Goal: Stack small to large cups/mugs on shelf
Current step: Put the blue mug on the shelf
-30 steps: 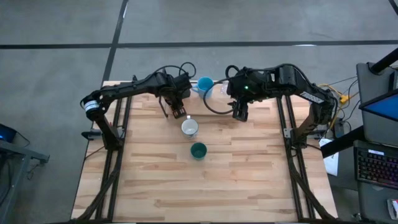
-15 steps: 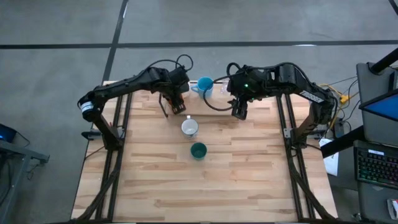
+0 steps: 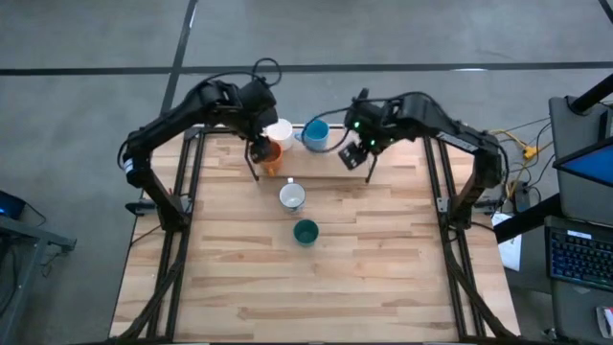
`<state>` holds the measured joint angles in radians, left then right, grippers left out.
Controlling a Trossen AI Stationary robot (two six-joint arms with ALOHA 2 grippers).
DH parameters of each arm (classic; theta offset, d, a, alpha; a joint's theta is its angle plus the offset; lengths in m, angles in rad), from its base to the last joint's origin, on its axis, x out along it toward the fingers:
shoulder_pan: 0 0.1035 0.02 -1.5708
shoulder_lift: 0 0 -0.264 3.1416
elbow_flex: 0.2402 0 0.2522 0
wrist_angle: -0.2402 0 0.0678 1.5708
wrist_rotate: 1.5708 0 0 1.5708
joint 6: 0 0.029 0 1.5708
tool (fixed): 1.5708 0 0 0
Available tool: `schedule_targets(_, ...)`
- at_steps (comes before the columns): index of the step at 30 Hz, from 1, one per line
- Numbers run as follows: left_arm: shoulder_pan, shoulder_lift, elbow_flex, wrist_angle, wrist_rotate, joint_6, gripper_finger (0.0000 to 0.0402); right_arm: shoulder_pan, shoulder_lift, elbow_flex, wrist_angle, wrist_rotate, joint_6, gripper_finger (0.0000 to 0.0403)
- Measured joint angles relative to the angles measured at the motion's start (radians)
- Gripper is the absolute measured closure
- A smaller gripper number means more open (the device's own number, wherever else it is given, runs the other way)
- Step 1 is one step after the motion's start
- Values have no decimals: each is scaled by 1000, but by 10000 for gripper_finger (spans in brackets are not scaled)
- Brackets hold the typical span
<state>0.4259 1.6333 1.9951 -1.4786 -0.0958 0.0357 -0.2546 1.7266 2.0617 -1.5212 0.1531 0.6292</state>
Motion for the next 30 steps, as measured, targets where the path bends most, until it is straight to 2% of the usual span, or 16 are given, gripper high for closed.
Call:
schedule_targets(3,0,-5,59,-76,-51,0,189,0,26,-54,1,-94,-55,195)
schedule_targets(6,0,-37,72,-90,-52,5,189,13,54,-80,36,-192,-115,195)
schedule_targets(10,0,-96,57,-92,46,27,189,45,87,-70,77,-357,-201,195)
schedule_targets(15,-3,-169,19,-93,187,86,189,58,129,-26,66,-397,-248,195)
schedule_targets(23,-49,-310,-199,-93,324,342,189,70,162,6,-3,-426,-612,195)
schedule_targets(30,-62,-401,-493,-83,327,449,189,74,229,45,-34,-413,-780,195)
